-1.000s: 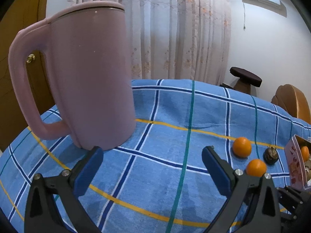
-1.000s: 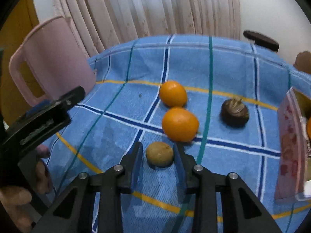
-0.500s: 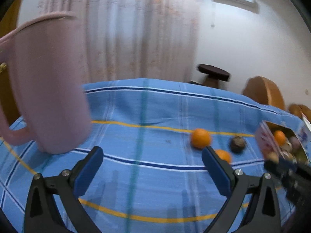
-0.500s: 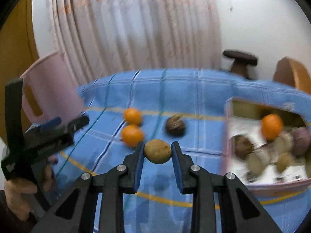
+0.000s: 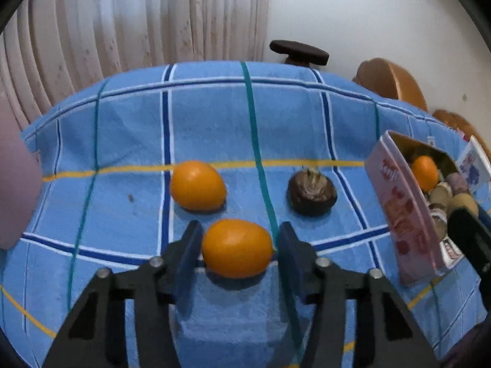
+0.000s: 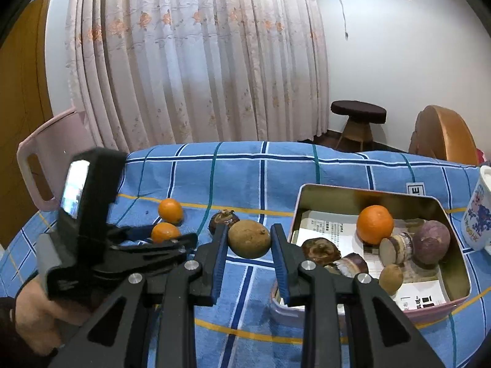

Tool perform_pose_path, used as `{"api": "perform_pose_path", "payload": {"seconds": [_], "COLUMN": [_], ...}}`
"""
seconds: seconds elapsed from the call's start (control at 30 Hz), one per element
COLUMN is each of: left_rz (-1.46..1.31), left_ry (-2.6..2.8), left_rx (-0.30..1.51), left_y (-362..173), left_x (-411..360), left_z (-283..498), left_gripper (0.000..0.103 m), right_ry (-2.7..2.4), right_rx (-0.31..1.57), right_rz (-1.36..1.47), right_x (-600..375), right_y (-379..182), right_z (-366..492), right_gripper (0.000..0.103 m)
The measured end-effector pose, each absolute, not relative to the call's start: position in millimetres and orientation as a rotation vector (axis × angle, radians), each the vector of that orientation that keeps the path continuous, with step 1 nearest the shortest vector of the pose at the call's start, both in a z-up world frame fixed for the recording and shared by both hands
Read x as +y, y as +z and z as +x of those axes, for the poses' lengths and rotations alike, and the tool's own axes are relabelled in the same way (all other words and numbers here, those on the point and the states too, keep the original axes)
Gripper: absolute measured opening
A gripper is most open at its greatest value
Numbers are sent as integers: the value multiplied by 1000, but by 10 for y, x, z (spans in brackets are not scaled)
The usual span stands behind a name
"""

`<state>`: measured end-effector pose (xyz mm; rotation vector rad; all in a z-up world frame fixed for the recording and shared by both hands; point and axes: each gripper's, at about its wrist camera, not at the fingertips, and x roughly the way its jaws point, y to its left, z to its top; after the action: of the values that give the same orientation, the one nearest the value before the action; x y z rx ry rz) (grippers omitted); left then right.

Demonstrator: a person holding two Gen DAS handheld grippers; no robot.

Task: Organize fruits
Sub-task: 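Grasp the orange with the left tool while the right tool holds the kiwi, then carry the orange and kiwi into the tin and open both tools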

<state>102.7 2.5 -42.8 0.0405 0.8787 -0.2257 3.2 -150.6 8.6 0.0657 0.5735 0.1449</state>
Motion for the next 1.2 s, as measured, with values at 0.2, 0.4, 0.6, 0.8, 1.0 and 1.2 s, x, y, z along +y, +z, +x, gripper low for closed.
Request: {"api": "perform_pose_path", "payload": {"seconds": [0.2,0.4,0.6,0.8,1.0,1.2], "left_rz": [-2,-107,-110,-101,-106,-65], "left_ry": [-280,-237,-167,-219,-289,-373], "left_rx": [883,864,806,738,667,604], "left_y": [-416,-401,-367,-286,-93,123], "left_x": [89,392,456,363,132,-299], "left_z": [1012,943,700,504,382,316], "left_gripper": [43,41,41,41,41,41], "right_ry": [148,161,214,241,212,118], "right_rx": [589,582,600,585,533,480], "right_rz": [73,67,62,58,100,142], "right_x": [-1491,-1446,-1331,-1290,-1577,-2146], "right_y": [51,39,4,48,198,334], "right_z": [66,64,49,-26,-98,-173], "right_gripper": [30,30,30,30,30,30]}}
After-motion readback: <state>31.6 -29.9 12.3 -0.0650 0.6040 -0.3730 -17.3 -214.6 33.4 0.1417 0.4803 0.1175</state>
